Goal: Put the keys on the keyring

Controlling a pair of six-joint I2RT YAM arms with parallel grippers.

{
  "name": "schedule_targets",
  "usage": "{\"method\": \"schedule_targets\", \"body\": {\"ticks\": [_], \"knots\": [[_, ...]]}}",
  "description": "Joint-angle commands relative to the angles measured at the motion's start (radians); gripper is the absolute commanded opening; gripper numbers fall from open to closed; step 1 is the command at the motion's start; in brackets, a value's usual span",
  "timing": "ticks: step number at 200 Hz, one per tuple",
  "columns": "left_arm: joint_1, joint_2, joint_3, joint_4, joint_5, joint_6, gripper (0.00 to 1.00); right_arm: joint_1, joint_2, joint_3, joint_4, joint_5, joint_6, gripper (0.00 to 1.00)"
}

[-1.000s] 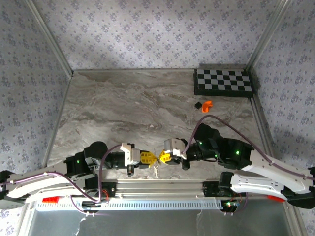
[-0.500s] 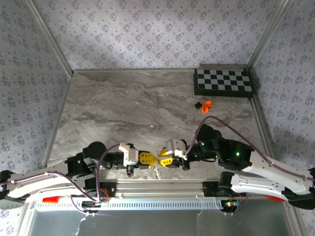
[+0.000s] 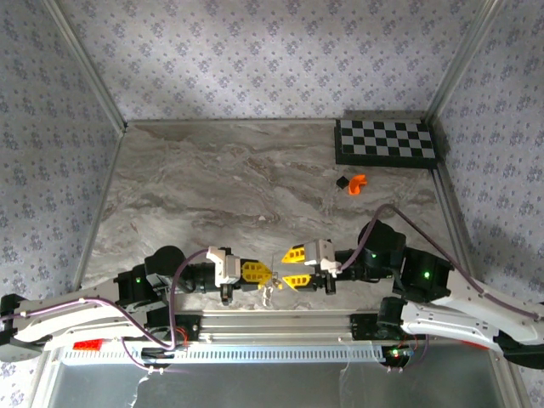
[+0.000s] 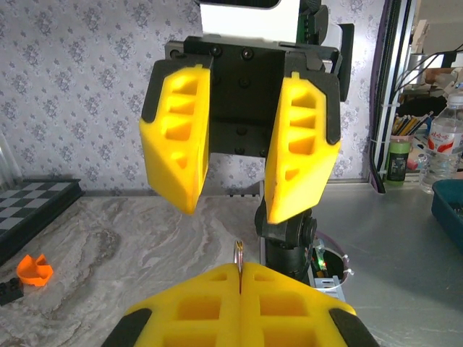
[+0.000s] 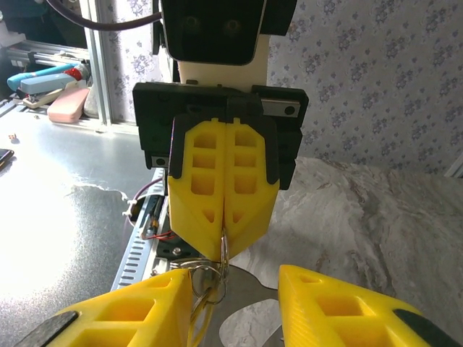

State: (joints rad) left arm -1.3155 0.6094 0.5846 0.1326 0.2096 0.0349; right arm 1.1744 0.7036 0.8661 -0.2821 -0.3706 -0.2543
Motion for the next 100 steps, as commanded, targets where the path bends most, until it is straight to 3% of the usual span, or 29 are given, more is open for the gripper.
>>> {"method": "schedule_targets", "body": {"ticks": [1,28,100], "knots": [[0.0,-0.016,0.008,0.067,-0.007,-0.009,0.0,0.009,0.014,-0.013,0.04,0.012,0.024,0.37],[0.0,-0.016,0.008,0.067,-0.01,-0.006,0.0,0.008,0.03,-0.015,0.052,-0.004,0.03,0.36],[0.001,-0.019,0.003,0.076,-0.011,-0.01,0.0,0.008,0.059,-0.012,0.063,-0.015,0.04,0.22]]}}
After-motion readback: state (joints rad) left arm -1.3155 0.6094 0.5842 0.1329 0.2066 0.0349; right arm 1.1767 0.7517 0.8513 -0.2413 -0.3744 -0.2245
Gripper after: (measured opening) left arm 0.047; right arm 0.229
